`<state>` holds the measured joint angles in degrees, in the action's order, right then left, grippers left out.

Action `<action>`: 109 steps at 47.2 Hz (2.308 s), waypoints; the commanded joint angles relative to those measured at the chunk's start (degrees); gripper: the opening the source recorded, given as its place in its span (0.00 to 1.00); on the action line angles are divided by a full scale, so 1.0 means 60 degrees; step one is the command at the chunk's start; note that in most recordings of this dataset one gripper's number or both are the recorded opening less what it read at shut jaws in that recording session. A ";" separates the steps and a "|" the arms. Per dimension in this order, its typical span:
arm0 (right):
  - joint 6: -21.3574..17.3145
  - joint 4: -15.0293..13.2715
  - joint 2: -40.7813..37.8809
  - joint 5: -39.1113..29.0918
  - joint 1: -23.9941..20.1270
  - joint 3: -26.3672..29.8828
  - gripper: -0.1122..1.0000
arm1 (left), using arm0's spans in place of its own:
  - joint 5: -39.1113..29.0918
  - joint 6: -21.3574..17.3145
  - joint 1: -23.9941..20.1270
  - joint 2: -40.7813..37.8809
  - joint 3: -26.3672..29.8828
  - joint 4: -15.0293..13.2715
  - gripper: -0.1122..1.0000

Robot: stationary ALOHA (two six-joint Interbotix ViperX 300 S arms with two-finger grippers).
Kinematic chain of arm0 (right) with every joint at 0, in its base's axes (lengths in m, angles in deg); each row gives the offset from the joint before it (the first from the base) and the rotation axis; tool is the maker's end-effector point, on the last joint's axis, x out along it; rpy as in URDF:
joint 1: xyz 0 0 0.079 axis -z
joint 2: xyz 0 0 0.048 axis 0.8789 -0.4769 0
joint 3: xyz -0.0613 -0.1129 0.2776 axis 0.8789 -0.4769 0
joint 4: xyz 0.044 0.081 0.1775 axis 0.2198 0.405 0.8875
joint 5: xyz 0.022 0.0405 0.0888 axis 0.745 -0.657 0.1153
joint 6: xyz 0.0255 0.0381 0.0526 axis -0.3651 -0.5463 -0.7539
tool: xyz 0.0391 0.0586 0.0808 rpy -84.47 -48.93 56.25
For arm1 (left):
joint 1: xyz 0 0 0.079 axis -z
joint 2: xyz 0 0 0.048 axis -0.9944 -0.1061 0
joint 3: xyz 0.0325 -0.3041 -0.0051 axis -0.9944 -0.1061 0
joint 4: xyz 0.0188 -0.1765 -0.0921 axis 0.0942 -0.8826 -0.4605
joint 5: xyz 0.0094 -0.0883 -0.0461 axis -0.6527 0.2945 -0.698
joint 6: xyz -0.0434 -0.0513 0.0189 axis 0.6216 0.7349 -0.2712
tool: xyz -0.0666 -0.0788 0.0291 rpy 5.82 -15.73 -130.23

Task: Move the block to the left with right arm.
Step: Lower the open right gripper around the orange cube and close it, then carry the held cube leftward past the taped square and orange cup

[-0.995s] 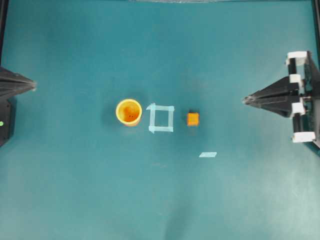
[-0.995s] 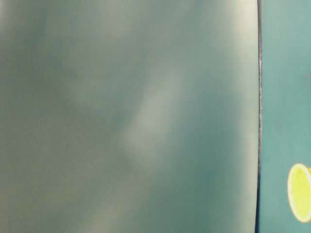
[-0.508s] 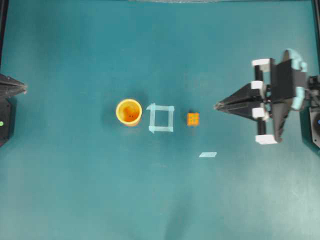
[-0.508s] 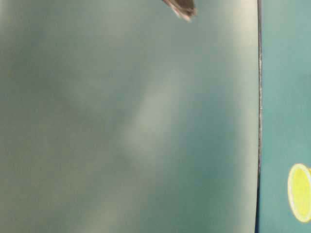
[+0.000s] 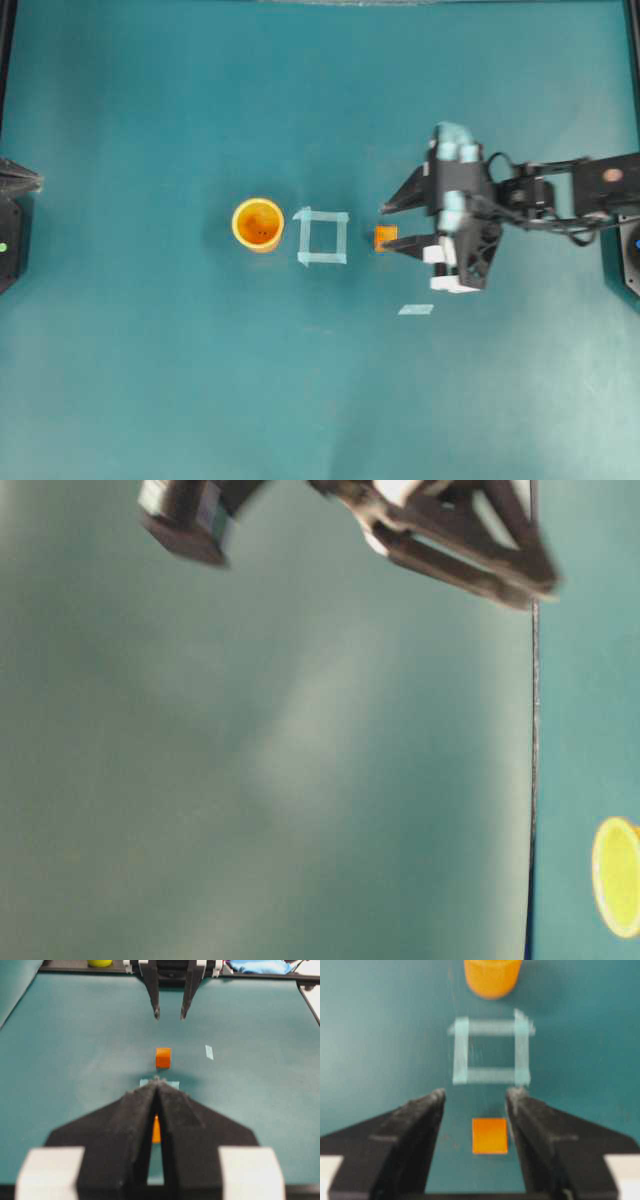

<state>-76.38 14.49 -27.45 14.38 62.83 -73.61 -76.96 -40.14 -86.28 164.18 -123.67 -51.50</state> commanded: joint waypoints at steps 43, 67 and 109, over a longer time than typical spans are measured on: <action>0.0000 0.0029 -0.1948 -0.0425 0.0205 0.0527 0.68 | -0.0454 -0.0015 -0.0029 0.0366 0.0117 0.0029 0.11; 0.0015 0.0029 -0.1157 -0.2358 0.0205 0.2197 0.46 | -0.0439 0.0000 -0.0029 0.0352 0.0117 0.0029 0.11; 0.0073 -0.0513 -0.2651 -0.2944 0.0249 0.7031 0.46 | -0.0396 -0.0103 -0.0044 0.0366 0.0146 0.0029 0.11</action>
<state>-76.03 11.95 -43.27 -3.90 64.15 -35.29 -80.03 -40.40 -86.37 166.82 -123.67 -51.41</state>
